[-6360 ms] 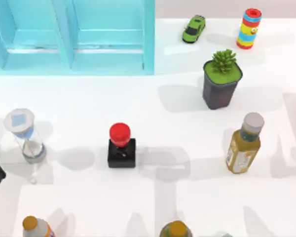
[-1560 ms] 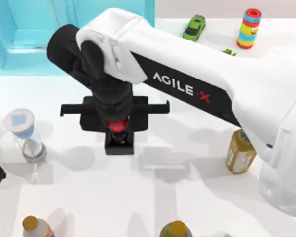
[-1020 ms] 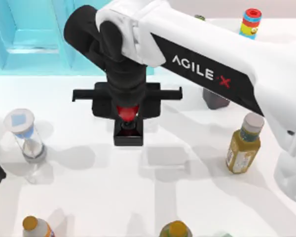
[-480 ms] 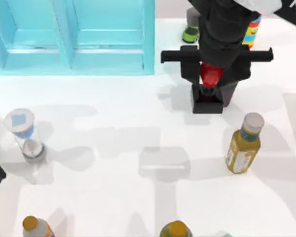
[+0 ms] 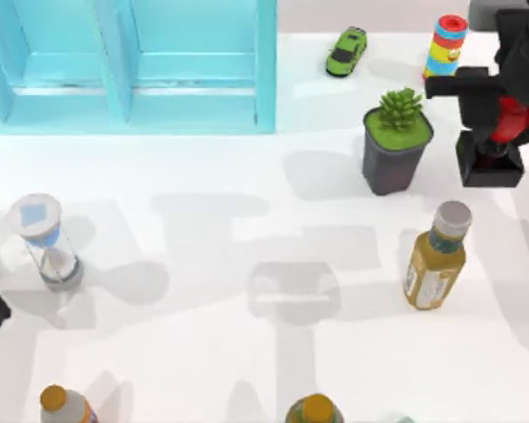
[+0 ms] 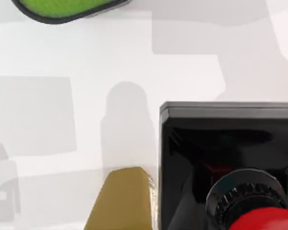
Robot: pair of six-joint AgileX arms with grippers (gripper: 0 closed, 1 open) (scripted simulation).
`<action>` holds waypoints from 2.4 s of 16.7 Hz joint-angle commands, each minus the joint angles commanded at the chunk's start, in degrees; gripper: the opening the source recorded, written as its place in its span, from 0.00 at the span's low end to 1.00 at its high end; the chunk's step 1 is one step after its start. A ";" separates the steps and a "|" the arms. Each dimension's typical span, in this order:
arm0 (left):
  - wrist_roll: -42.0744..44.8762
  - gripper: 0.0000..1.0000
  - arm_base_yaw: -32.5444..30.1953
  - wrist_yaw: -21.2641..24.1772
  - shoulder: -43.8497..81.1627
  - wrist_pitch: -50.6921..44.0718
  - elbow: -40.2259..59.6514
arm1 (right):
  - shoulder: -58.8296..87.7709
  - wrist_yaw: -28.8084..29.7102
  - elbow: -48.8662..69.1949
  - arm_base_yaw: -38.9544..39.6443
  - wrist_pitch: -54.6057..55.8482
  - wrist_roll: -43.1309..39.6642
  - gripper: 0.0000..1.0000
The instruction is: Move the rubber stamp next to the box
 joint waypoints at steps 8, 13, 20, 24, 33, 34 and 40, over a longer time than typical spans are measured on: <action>0.00 1.00 0.00 0.00 0.00 0.00 0.00 | -12.82 -2.87 -13.15 -11.93 1.55 -12.39 0.00; 0.00 1.00 0.00 0.00 0.00 0.00 0.00 | -12.47 -2.76 -14.00 -11.72 2.42 -12.27 0.00; 0.00 1.00 0.00 0.00 0.00 0.00 0.00 | -10.55 -2.82 -24.36 -11.78 15.35 -12.23 0.00; 0.00 1.00 0.00 0.00 0.00 0.00 0.00 | -10.22 -2.83 -24.93 -11.79 15.94 -12.22 0.00; 0.00 1.00 0.00 0.00 0.00 0.00 0.00 | -10.22 -2.83 -24.93 -11.79 15.94 -12.22 0.68; 0.00 1.00 0.00 0.00 0.00 0.00 0.00 | -10.22 -2.83 -24.93 -11.79 15.94 -12.22 0.75; 0.00 1.00 0.00 0.00 0.00 0.00 0.00 | -10.22 -2.83 -24.93 -11.79 15.94 -12.22 1.00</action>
